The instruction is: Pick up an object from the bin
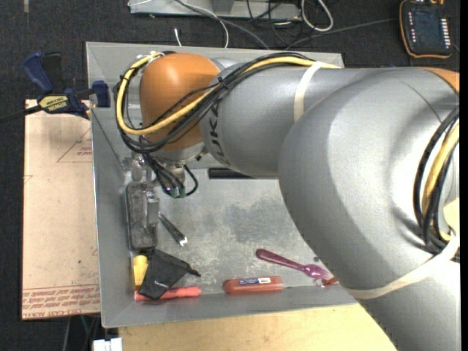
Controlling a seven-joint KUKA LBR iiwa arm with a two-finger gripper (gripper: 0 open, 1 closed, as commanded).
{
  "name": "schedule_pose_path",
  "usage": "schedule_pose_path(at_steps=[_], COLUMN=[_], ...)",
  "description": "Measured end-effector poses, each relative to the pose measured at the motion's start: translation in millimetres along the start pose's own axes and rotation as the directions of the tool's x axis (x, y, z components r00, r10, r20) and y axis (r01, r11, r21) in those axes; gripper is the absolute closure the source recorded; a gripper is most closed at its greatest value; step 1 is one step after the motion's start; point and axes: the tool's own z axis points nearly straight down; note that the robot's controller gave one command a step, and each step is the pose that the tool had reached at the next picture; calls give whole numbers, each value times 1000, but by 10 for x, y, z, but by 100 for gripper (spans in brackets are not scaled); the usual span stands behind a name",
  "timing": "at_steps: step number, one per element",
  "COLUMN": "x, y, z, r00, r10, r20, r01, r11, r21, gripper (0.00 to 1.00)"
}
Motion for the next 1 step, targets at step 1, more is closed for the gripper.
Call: schedule_pose_path(at_steps=[1], x=[165], y=[-330], z=[302], r00=[971], r10=[-239], r20=[12], r01=[239], r11=[971], r21=[-4], gripper=[0])
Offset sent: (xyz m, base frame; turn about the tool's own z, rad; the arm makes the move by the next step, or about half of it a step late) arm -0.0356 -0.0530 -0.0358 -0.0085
